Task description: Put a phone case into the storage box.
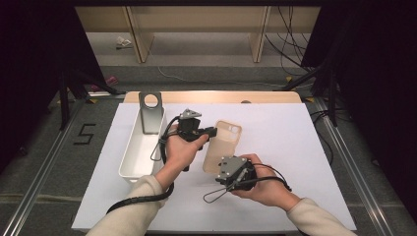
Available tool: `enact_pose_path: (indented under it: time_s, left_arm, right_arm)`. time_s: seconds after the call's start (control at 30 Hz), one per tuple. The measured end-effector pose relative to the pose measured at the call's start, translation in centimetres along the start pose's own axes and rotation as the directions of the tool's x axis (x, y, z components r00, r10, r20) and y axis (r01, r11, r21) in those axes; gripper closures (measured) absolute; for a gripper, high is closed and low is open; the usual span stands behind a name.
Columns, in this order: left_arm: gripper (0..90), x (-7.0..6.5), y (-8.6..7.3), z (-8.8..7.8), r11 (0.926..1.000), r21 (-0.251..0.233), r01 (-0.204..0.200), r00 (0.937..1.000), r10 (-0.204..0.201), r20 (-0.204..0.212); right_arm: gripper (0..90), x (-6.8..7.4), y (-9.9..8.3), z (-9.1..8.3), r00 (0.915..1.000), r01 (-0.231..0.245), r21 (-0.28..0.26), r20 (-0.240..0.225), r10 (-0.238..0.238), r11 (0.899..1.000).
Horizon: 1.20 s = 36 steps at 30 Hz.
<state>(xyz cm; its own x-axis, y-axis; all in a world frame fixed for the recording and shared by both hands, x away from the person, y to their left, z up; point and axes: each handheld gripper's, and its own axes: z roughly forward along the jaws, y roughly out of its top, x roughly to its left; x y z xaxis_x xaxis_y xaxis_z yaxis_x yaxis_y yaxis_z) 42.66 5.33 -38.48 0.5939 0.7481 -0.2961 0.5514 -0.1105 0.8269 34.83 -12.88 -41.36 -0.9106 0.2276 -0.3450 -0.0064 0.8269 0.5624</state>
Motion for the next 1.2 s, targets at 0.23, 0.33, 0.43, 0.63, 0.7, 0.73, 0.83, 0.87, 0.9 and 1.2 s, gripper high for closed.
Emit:
enact_pose_path:
  time_s: [0.23, 0.33, 0.43, 0.63, 0.7, 0.73, 0.83, 0.87, 0.9, 1.2]
  left_arm:
    - [84.6, 0.9, -0.3, -0.8, 0.9982, -0.058, -0.017, 0.9995, 0.015, -0.027]
    - [84.6, 1.3, -0.4, -1.3, 0.9963, -0.082, -0.026, 0.9990, 0.022, -0.039]
    - [84.6, 1.6, -0.4, -1.8, 0.9945, -0.099, -0.032, 0.9986, 0.027, -0.045]
    - [84.5, 1.9, -0.5, -2.8, 0.9888, -0.135, -0.064, 0.9964, 0.056, -0.063]
    - [84.5, 1.9, -0.6, -3.1, 0.9866, -0.145, -0.074, 0.9952, 0.064, -0.074]
    - [84.5, 1.9, -0.6, -3.2, 0.9859, -0.148, -0.078, 0.9947, 0.067, -0.078]
    - [84.5, 2.0, -0.6, -3.5, 0.9837, -0.160, -0.081, 0.9945, 0.069, -0.079]
    - [84.5, 2.0, -0.5, -3.6, 0.9834, -0.162, -0.082, 0.9943, 0.069, -0.081]
    - [84.5, 2.0, -0.5, -3.7, 0.9824, -0.167, -0.084, 0.9942, 0.071, -0.081]
    - [84.4, 2.5, -0.4, -4.8, 0.9763, -0.199, -0.084, 0.9941, 0.069, -0.084]
  right_arm:
    - [31.8, -1.0, -1.2, -0.8, 0.9918, -0.118, -0.049, 0.042, 0.121, 0.992]
    - [28.4, -1.4, -1.8, -1.2, 0.9839, -0.166, -0.072, 0.056, 0.170, 0.983]
    - [28.4, -1.6, -2.3, -1.6, 0.9770, -0.198, -0.093, 0.062, 0.204, 0.976]
    - [26.0, -2.3, -3.3, -2.0, 0.9634, -0.252, -0.111, 0.066, 0.260, 0.961]
    - [26.0, -2.4, -3.7, -2.1, 0.9603, -0.263, -0.109, 0.067, 0.271, 0.959]
    - [25.9, -2.5, -3.9, -2.1, 0.9578, -0.271, -0.108, 0.067, 0.279, 0.956]
    - [25.4, -2.6, -4.3, -2.3, 0.9509, -0.291, -0.115, 0.075, 0.300, 0.950]
    - [25.2, -2.7, -4.3, -2.5, 0.9485, -0.295, -0.122, 0.082, 0.306, 0.948]
    - [25.2, -2.7, -4.4, -2.6, 0.9459, -0.301, -0.127, 0.085, 0.313, 0.945]
    - [24.7, -3.2, -5.3, -3.0, 0.9309, -0.337, -0.148, 0.094, 0.353, 0.930]
